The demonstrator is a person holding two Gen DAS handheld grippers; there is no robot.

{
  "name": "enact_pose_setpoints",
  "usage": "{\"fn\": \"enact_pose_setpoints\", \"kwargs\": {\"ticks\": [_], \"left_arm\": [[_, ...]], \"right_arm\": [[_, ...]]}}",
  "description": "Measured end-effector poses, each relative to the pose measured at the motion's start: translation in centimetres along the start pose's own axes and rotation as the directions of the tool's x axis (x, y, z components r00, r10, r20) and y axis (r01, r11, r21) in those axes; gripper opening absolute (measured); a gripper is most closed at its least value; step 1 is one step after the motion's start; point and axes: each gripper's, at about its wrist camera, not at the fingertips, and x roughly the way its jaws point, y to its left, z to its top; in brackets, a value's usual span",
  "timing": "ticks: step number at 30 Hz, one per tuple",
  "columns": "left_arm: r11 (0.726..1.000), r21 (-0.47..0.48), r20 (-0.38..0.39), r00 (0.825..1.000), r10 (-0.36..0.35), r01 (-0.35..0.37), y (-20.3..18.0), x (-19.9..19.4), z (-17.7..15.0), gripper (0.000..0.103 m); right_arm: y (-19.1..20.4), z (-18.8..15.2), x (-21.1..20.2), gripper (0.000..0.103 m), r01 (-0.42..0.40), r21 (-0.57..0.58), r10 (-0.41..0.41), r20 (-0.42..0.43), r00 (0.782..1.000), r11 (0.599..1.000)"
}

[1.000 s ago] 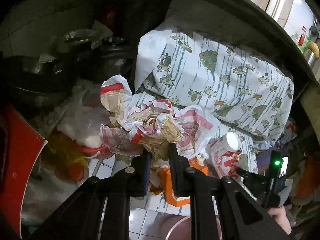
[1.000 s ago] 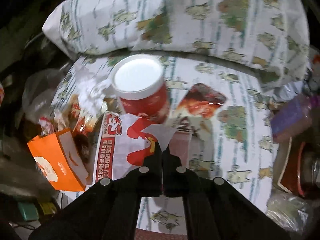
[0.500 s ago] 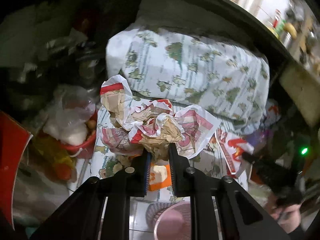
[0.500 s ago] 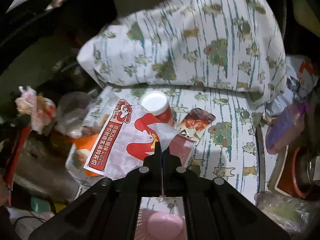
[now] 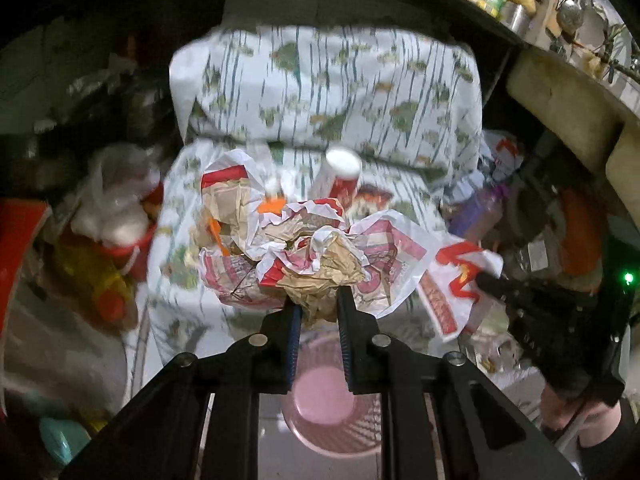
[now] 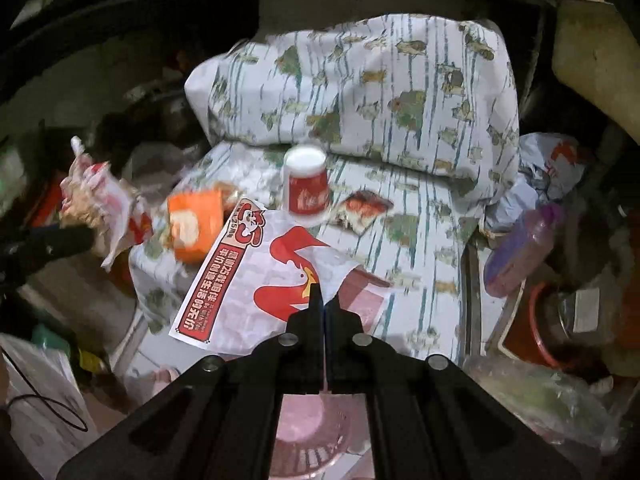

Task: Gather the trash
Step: 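Carry both papers over the pink basket and open both tools to drop them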

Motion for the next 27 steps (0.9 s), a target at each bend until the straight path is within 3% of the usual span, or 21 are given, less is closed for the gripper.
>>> {"fn": "enact_pose_setpoints", "kwargs": {"ticks": [2, 5, 10, 14, 18, 27], "left_arm": [[1.0, -0.004, -0.051, 0.999, -0.004, 0.004, 0.1, 1.5, -1.4, 0.018], [0.999, -0.024, -0.151, 0.988, -0.025, 0.022, 0.5, 4.2, -2.9, 0.018], [1.0, -0.028, -0.237, 0.971, 0.0, -0.007, 0.9, 7.2, -3.9, 0.018], [0.998, -0.057, -0.247, 0.969, 0.003, -0.018, 1.8, 7.6, -3.9, 0.018], [0.997, -0.068, -0.281, 0.96, 0.002, -0.022, 2.4, 8.6, -4.2, 0.018], [0.996, -0.084, -0.348, 0.937, -0.027, -0.002, 2.0, 11.2, -5.6, 0.018]], "right_arm": [[0.1, -1.1, 1.2, 0.0, -0.047, 0.018, 0.048, -0.063, 0.997, 0.999], [0.4, -2.2, 3.4, 0.0, -0.039, -0.009, 0.037, -0.138, 0.99, 0.999], [0.8, -4.3, 7.5, 0.0, -0.036, 0.018, 0.04, -0.3, 0.953, 0.999], [0.2, -4.9, 8.0, 0.0, -0.016, 0.03, 0.025, -0.307, 0.951, 0.999], [-0.9, -4.9, 8.8, 0.0, -0.042, 0.099, 0.073, -0.338, 0.938, 0.994], [-0.5, -5.4, 9.6, 0.001, -0.068, 0.126, 0.11, -0.372, 0.922, 0.99]]}}
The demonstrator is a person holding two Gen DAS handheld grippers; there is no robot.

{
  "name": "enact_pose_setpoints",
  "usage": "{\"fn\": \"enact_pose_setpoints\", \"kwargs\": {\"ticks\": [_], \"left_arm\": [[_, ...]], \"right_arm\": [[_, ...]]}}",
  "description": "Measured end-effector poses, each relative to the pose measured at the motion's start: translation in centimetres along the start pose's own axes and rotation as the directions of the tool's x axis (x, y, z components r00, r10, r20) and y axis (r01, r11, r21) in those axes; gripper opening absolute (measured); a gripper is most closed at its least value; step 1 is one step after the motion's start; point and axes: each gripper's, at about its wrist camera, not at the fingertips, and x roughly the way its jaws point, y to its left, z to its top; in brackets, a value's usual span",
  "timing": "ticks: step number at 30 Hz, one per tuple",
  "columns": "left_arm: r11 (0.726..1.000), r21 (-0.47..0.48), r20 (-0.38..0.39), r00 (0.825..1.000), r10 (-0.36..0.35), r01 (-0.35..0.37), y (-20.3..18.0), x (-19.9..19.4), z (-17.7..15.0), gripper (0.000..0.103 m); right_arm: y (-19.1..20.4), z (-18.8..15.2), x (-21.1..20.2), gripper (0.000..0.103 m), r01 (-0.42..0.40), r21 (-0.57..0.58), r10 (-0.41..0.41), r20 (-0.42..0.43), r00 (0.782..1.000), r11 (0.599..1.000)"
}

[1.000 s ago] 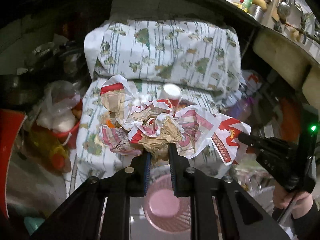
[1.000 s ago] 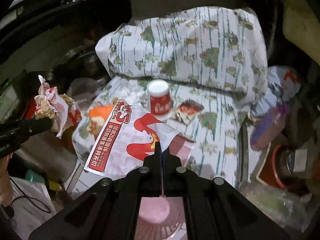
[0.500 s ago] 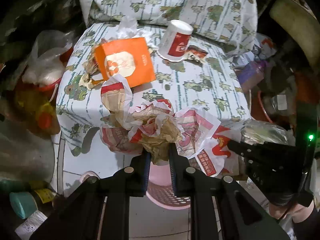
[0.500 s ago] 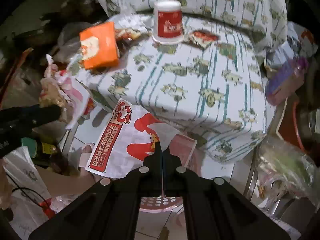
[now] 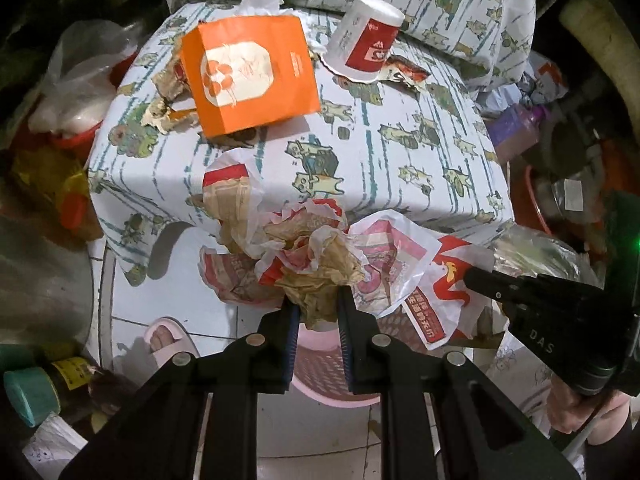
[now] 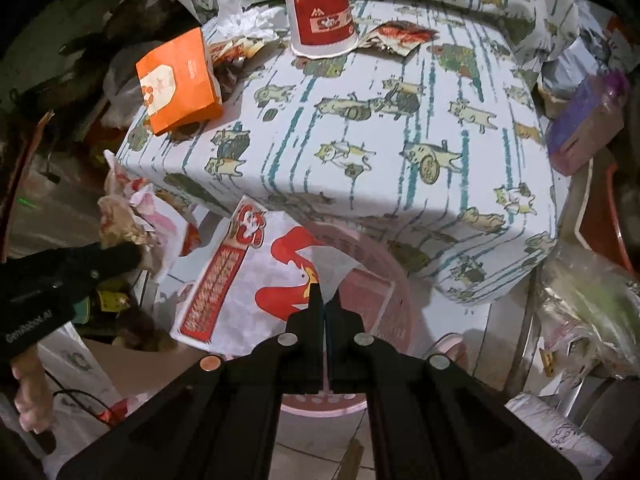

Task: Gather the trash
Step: 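Carry both papers over the pink basket and open both tools to drop them, then reach to the orange paper box and grasp it with the left tool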

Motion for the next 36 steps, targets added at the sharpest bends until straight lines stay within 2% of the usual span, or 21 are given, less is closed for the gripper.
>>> {"fn": "enact_pose_setpoints", "kwargs": {"ticks": [4, 6, 9, 12, 15, 18, 21, 24, 30, 36], "left_arm": [[1.0, 0.009, -0.005, 1.0, -0.015, 0.015, -0.3, 0.1, -0.1, 0.023], [1.0, 0.029, 0.005, 1.0, -0.006, 0.006, -0.6, -0.1, -0.1, 0.026], [1.0, 0.024, 0.013, 1.0, -0.013, 0.013, -0.6, -0.3, -0.2, 0.051], [0.999, 0.026, 0.009, 0.999, -0.034, 0.034, -0.6, -0.6, -0.2, 0.056], [1.0, 0.028, 0.043, 0.999, -0.008, 0.006, -0.6, -1.4, -0.2, 0.057], [1.0, 0.016, 0.083, 0.997, 0.001, -0.002, -0.2, -2.7, 0.2, 0.064], [0.999, 0.013, 0.139, 0.99, 0.03, -0.032, 0.1, -4.2, 0.5, 0.068], [0.998, 0.01, 0.184, 0.981, 0.064, -0.067, 0.3, -5.3, 0.8, 0.07], [0.997, 0.012, 0.262, 0.962, 0.072, -0.078, -0.2, -7.6, 1.7, 0.071], [0.996, -0.047, 0.333, 0.939, 0.086, -0.075, 0.7, -10.2, 2.8, 0.075]], "right_arm": [[-0.4, 0.2, -0.3, 0.002, 0.001, 0.013, -0.002, 0.012, 1.0, 1.0], [-0.7, 0.4, -0.6, 0.006, -0.001, 0.031, 0.0, 0.019, 1.0, 1.0], [-1.2, 0.8, -1.4, 0.016, -0.012, 0.046, 0.011, 0.04, 0.999, 0.999], [-1.2, 1.0, -2.1, 0.02, -0.052, 0.047, 0.049, 0.059, 0.997, 0.998], [-1.3, 1.1, -3.0, 0.025, -0.035, 0.047, 0.031, 0.083, 0.996, 0.998], [-1.9, 1.4, -4.4, 0.035, -0.024, 0.056, 0.017, 0.135, 0.991, 0.998], [-2.2, 1.6, -5.5, 0.036, 0.01, 0.065, -0.022, 0.183, 0.983, 0.998], [-2.7, 1.8, -6.0, 0.037, 0.01, 0.09, -0.028, 0.204, 0.979, 0.996], [-2.6, 2.3, -7.3, 0.039, 0.063, 0.085, -0.084, 0.266, 0.96, 0.994], [-2.5, 3.0, -8.6, 0.041, 0.045, 0.102, -0.074, 0.302, 0.951, 0.994]]}}
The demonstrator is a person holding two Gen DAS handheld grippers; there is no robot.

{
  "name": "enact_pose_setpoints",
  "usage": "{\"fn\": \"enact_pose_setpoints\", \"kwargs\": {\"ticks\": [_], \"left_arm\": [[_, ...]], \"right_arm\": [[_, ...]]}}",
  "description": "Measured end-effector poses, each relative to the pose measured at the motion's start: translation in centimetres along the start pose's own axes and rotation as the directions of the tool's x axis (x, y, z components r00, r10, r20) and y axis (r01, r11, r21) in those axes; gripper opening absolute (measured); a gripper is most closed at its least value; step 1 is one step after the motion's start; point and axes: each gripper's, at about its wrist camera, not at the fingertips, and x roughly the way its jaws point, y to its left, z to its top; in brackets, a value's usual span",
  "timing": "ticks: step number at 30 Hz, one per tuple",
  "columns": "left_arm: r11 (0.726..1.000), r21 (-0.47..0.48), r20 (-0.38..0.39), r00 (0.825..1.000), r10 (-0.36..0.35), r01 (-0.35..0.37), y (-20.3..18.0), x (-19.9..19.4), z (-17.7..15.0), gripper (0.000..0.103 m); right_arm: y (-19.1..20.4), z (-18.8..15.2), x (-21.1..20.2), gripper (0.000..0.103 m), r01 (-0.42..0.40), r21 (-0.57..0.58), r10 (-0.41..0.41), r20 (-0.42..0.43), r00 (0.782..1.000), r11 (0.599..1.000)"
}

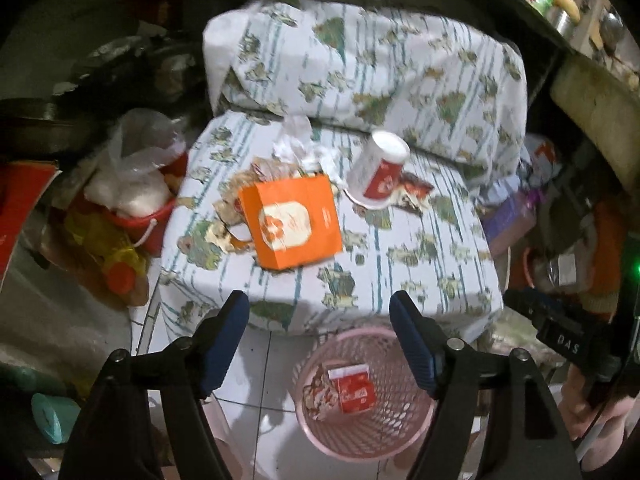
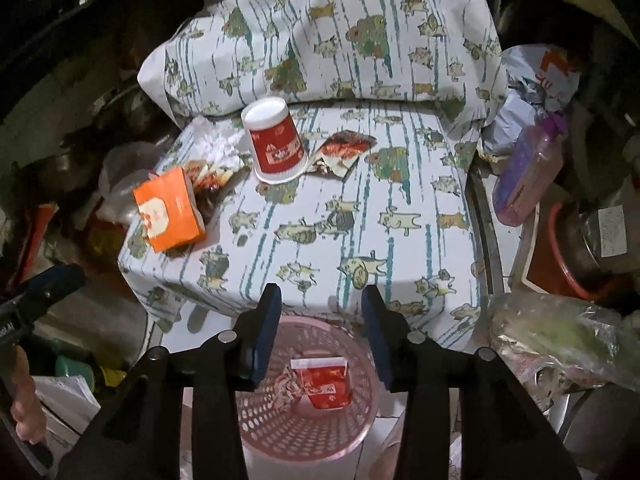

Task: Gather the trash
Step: 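Reach to the orange paper box and grasp it with the left tool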

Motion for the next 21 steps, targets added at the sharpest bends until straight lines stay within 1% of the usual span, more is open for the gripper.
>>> {"fn": "enact_pose_setpoints", "kwargs": {"ticks": [2, 3, 5, 6, 7, 10, 13, 16, 18, 19, 21], "left_arm": [[1.0, 0.007, 0.005, 1.0, 0.023, -0.023, 0.1, -0.4, 0.3, 0.075], [0.998, 0.027, 0.01, 0.999, 0.049, -0.049, 0.1, -0.6, 0.5, 0.075], [0.994, 0.055, 0.048, 0.995, 0.088, -0.091, 0.1, -1.6, 0.5, 0.075], [0.993, 0.059, 0.073, 0.992, 0.101, -0.105, 0.1, -2.2, 0.7, 0.079], [0.992, 0.059, 0.097, 0.99, 0.101, -0.107, 0.1, -2.9, 0.8, 0.083], [0.994, 0.045, 0.15, 0.985, 0.088, -0.095, 0.3, -4.4, 1.3, 0.084], [0.995, 0.04, 0.17, 0.982, 0.08, -0.088, 0.3, -5.5, 2.0, 0.084], [0.994, 0.063, 0.185, 0.98, 0.076, -0.089, 0.3, -6.3, 3.7, 0.084], [0.992, 0.067, 0.212, 0.973, 0.087, -0.103, 0.3, -7.1, 4.8, 0.084], [0.992, 0.054, 0.235, 0.967, 0.098, -0.114, 0.4, -7.7, 5.6, 0.084], [0.994, 0.043, 0.263, 0.961, 0.089, -0.104, 0.6, -8.6, 6.6, 0.084]], "right_arm": [[0.3, 0.4, -0.5, 0.041, 0.016, -0.002, -0.016, 0.022, 1.0, 1.0], [0.4, 0.6, -0.9, 0.041, 0.023, -0.007, -0.023, 0.037, 0.999, 1.0], [0.6, 0.9, -1.6, 0.044, 0.033, -0.011, -0.033, 0.067, 0.997, 0.999], [0.7, 1.1, -2.0, 0.046, 0.035, -0.009, -0.034, 0.081, 0.996, 0.999], [0.7, 1.2, -2.4, 0.046, 0.031, -0.007, -0.03, 0.095, 0.995, 0.999], [0.9, 1.6, -2.9, 0.046, 0.033, -0.01, -0.031, 0.117, 0.993, 0.999], [1.2, 2.1, -3.2, 0.047, 0.041, -0.015, -0.038, 0.13, 0.991, 0.999], [1.7, 2.7, -3.7, 0.047, 0.048, -0.03, -0.042, 0.154, 0.987, 0.998], [1.7, 3.0, -4.1, 0.048, 0.06, -0.027, -0.054, 0.168, 0.984, 0.998], [1.5, 3.0, -4.3, 0.048, 0.051, -0.019, -0.047, 0.171, 0.984, 0.999], [1.1, 3.1, -4.5, 0.048, 0.036, 0.001, -0.036, 0.173, 0.984, 0.999]]}}
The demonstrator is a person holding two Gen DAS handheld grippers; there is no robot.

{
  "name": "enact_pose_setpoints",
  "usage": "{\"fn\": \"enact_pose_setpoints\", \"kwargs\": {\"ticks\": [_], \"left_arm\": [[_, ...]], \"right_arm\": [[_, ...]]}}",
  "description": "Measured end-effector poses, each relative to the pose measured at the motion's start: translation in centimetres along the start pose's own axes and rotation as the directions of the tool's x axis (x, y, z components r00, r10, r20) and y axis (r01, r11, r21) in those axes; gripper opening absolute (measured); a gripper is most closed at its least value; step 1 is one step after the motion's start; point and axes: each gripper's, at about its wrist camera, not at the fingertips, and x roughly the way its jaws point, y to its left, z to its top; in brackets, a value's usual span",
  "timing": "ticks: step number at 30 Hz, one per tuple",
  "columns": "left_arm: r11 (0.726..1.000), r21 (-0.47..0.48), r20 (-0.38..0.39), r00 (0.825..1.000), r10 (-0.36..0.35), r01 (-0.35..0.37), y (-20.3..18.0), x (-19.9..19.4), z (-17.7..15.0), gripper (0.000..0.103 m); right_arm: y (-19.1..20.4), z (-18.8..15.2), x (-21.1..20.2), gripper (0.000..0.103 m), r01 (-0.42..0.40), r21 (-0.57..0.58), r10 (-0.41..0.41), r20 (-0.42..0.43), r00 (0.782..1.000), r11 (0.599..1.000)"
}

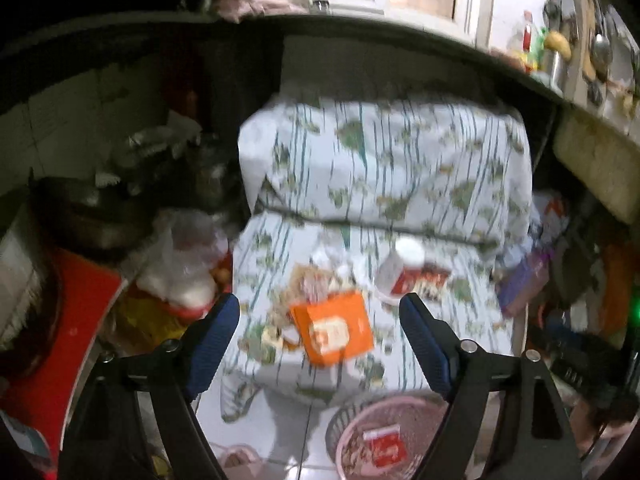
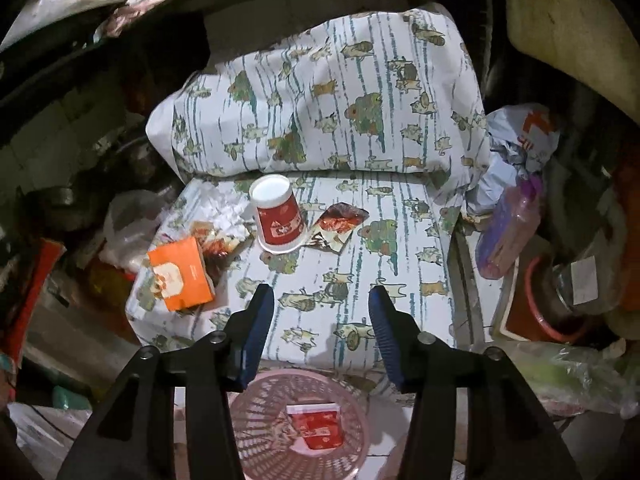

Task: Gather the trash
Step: 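Reach to the orange paper box and grasp it with the left tool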

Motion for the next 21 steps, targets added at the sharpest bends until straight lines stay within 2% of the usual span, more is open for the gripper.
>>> {"fn": "enact_pose_setpoints", "kwargs": {"ticks": [3, 5, 9, 12, 17, 18, 21], "left_arm": [[0.998, -0.042, 0.002, 0.999, -0.045, 0.045, 0.7, 0.1, 1.6, 0.084], [0.994, -0.08, 0.002, 0.997, -0.076, 0.076, 1.2, 0.5, 2.2, 0.084], [0.997, -0.076, 0.009, 0.999, -0.032, 0.032, 2.3, 1.5, 2.2, 0.083], [0.993, -0.114, -0.054, 0.998, -0.037, 0.03, 3.9, 3.1, 2.7, 0.073], [0.994, -0.106, -0.143, 0.989, 0.024, -0.039, 5.1, 6.3, 3.9, 0.073], [0.992, -0.118, -0.159, 0.987, 0.016, -0.035, 5.4, 7.0, 4.0, 0.073], [0.978, -0.204, -0.232, 0.969, -0.082, 0.033, 6.9, 9.9, 3.1, 0.073]], "right_arm": [[-0.5, 0.4, 0.0, 0.048, 0.02, 0.015, -0.02, 0.013, 1.0, 1.0], [-0.6, 0.7, -0.1, 0.048, -0.007, 0.009, 0.006, 0.026, 1.0, 1.0], [0.2, 1.9, -0.4, 0.048, 0.009, -0.048, -0.009, 0.01, 1.0, 0.999], [0.3, 3.8, -0.8, 0.048, 0.019, -0.034, -0.018, 0.014, 1.0, 0.999], [0.0, 7.1, -1.3, 0.049, 0.02, 0.022, -0.021, 0.053, 0.998, 1.0], [-0.1, 7.5, -1.2, 0.05, 0.024, 0.032, -0.026, 0.063, 0.998, 0.999], [-0.5, 7.9, 0.2, 0.051, 0.028, 0.052, -0.032, 0.068, 0.997, 0.998]]}}
